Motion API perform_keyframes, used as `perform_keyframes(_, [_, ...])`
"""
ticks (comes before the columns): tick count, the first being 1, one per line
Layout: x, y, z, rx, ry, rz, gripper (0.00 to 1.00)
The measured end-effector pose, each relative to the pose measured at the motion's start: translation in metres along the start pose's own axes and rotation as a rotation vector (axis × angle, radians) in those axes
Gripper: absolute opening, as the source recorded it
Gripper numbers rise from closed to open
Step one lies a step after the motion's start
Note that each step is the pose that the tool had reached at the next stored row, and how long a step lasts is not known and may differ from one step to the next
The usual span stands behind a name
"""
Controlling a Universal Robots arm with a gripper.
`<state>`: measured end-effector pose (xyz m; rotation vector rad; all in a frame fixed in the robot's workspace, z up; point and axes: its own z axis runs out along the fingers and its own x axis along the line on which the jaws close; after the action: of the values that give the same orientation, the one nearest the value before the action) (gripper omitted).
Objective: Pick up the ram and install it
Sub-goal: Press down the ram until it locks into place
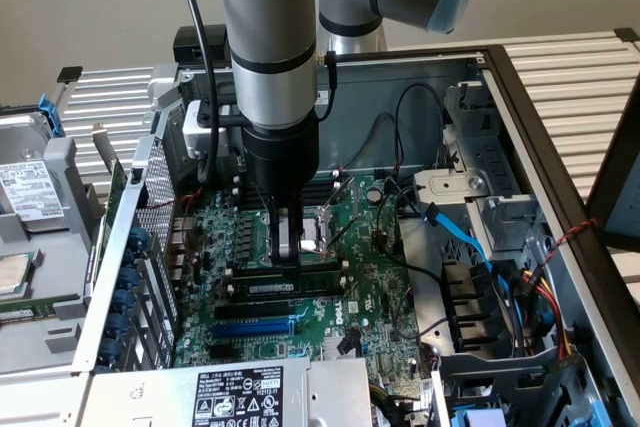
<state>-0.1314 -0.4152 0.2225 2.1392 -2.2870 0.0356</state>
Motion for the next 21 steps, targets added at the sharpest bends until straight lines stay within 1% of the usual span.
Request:
perform_keyframes(4, [0.000, -0.0002, 0.0002, -0.0030, 0.0049, 0.000, 0.11])
perform_keyframes(7, [0.000, 0.0000, 0.0011, -0.0020, 0.0031, 0.000, 0.11])
perform_keyframes(9, [-0.001, -0.0004, -0.0012, -0.0038, 0.0057, 0.000, 0.11])
perform_keyframes(10, [0.000, -0.0002, -0.0018, -0.0018, 0.0024, 0.000, 0.11])
perform_keyframes(11, [0.000, 0.0000, -0.0040, 0.0014, -0.0030, 0.000, 0.11])
perform_keyframes(12, [0.000, -0.0001, -0.0076, 0.0026, -0.0029, 0.000, 0.11])
perform_keyframes(13, [0.000, -0.0001, -0.0124, 0.0014, 0.0017, 0.000, 0.11])
perform_keyframes(16, [0.001, -0.0002, -0.0241, 0.0015, 0.0057, 0.000, 0.11])
perform_keyframes(18, [0.001, -0.0002, -0.0273, 0.0014, 0.0065, 0.000, 0.11])
perform_keyframes(21, [0.001, -0.0002, -0.0286, 0.0016, 0.0063, 0.000, 0.11])
